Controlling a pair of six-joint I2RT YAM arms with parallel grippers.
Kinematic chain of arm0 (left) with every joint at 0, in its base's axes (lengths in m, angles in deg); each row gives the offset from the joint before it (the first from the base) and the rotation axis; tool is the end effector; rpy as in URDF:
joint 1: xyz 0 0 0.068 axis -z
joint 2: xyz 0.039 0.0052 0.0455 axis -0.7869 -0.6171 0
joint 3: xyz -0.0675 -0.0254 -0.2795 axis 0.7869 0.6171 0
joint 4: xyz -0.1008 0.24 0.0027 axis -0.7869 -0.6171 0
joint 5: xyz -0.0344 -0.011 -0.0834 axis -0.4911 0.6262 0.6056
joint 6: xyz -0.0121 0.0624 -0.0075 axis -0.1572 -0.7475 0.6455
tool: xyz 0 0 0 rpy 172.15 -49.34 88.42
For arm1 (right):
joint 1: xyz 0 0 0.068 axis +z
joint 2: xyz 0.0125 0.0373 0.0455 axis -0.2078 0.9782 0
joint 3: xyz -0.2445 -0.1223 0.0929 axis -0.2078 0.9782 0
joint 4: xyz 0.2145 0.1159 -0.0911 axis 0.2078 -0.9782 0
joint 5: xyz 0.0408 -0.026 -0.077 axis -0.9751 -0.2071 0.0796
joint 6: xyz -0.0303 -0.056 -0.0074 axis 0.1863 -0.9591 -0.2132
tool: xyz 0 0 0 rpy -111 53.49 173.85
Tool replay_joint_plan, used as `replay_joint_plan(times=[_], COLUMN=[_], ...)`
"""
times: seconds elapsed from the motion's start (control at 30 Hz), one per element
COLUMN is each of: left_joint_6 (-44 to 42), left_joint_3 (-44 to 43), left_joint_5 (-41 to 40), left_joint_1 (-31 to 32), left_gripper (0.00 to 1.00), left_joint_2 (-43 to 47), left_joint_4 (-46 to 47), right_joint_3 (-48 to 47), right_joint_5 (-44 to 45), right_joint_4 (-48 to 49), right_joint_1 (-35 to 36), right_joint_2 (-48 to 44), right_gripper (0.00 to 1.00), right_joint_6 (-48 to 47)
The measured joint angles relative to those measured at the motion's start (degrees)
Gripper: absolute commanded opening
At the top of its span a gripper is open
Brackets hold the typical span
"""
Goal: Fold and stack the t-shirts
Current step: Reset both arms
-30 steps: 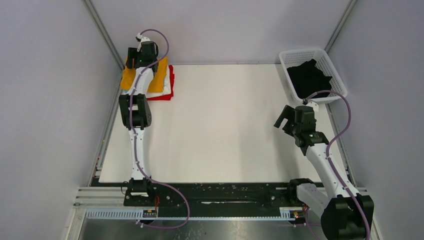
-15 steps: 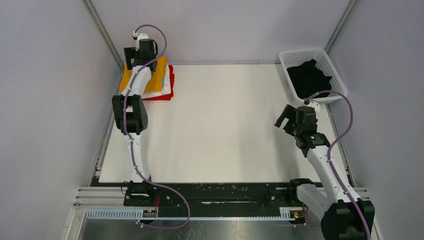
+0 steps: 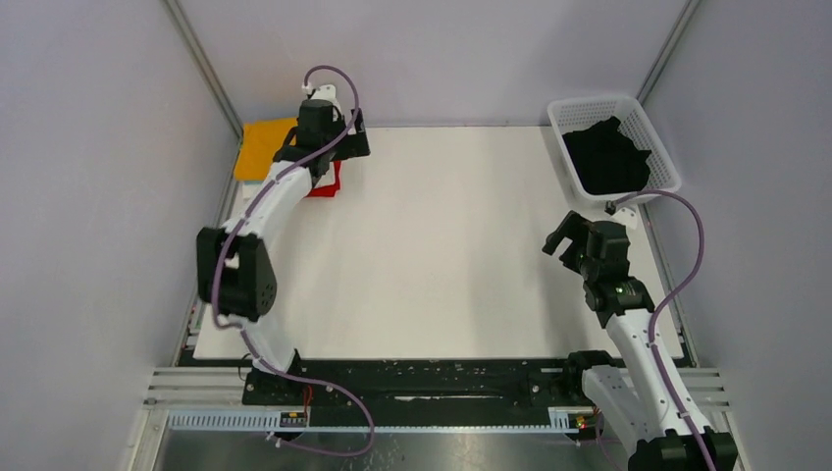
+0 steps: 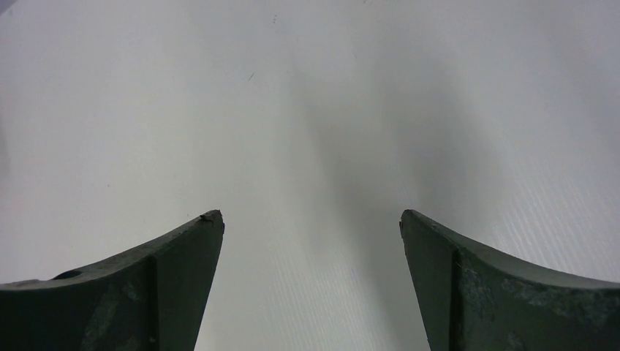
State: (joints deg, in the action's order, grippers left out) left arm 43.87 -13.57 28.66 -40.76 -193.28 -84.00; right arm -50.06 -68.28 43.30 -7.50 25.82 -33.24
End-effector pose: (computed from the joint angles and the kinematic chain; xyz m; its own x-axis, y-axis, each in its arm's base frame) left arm 0.4544 -0.0832 0.3157 -0.5117 -0.1269 -0.8498 -0.0289 0.9910 -0.1306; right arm 0.1826 0.0062 0.2694 -0.3740 0.4166 -0.8286 0.2642 0.9043 0.3355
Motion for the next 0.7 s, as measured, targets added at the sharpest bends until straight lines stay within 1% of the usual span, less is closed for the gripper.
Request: replay_joint_plan(times=[0.07,0.13,0.17,0.23,0.33,0.43,0.53,0.63,0.7], left_joint_6=[3.5,7.6,8.9,11.4,13.9,16.0,18.9,20.4,21.0], left_joint_3=[7.8,18.1,21.9,30.9,42.5,50.7,58.4,61.0,61.0], left_joint_5=[3.6,7.1,8.1,8.7,7.7,6.0,2.6,-0.5,-2.0], left_joint_1=[1.6,2.6,3.0,4.5,8.6,11.8,12.2,12.2,12.2], left_gripper=[0.99,0.99,0.99,0.99,0.99,0.99,0.99,0.99,0.99], left_joint_2=[9.4,21.9,26.9,38.4,51.2,58.5,64.0,67.8,69.3], left_joint_4=[1.9,6.2,7.2,9.8,9.6,5.4,-2.0,-7.4,-8.3], right_joint_3=[0.8,1.2,1.2,1.2,1.3,1.9,3.8,5.7,6.5], right_joint_5=[0.1,0.1,0.1,0.1,0.1,0.1,0.1,0.4,0.7], right_joint_4=[-0.9,-2.6,-3.7,-6.2,-9.5,-12.2,-14.1,-15.5,-16.5], right_joint_1=[0.0,0.0,0.0,0.0,0.0,0.0,0.0,0.0,0.0], right_joint_2=[-1.4,-2.5,-3.1,-4.5,-6.3,-8.2,-10.7,-13.2,-14.9], right_gripper=[1.00,0.99,0.99,0.99,0.99,0.99,0.99,0.98,0.98], right_joint_6=[0.2,0.4,0.5,0.9,1.5,2.1,2.3,2.3,2.4])
